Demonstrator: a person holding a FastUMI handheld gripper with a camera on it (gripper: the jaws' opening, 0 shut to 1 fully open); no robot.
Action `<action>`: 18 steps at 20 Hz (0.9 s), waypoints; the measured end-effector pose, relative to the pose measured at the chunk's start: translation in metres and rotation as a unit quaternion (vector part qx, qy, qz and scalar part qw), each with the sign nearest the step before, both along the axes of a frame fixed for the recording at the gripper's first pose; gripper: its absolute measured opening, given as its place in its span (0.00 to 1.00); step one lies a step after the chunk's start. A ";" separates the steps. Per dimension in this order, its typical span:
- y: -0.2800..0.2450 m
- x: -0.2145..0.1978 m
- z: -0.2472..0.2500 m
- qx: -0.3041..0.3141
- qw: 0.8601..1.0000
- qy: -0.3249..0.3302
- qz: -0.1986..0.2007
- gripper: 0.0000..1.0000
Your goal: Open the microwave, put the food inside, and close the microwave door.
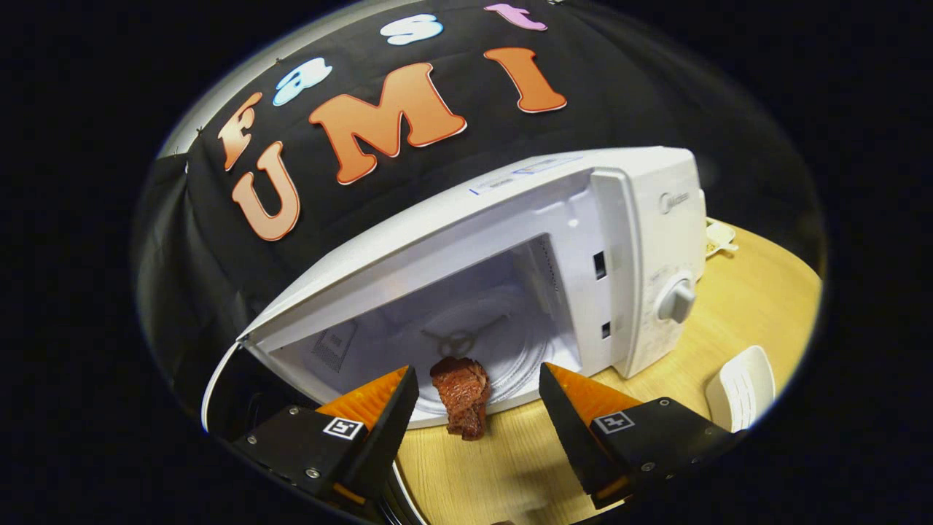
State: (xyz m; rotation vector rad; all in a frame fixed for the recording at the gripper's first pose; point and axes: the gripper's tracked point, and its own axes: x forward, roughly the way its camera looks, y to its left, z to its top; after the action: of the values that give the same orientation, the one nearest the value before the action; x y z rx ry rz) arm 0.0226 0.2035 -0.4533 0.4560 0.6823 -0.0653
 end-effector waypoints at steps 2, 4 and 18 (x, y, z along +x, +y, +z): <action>-0.006 -0.022 0.020 -0.011 1.000 -0.008 0.007 0.98; -0.011 -0.048 0.037 -0.015 1.000 -0.006 0.010 0.99; 0.025 -0.218 0.104 -0.026 0.986 -0.017 0.165 0.85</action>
State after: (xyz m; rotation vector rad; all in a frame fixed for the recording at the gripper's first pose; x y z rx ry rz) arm -0.1958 0.2282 -0.3492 0.2892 0.7126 0.2370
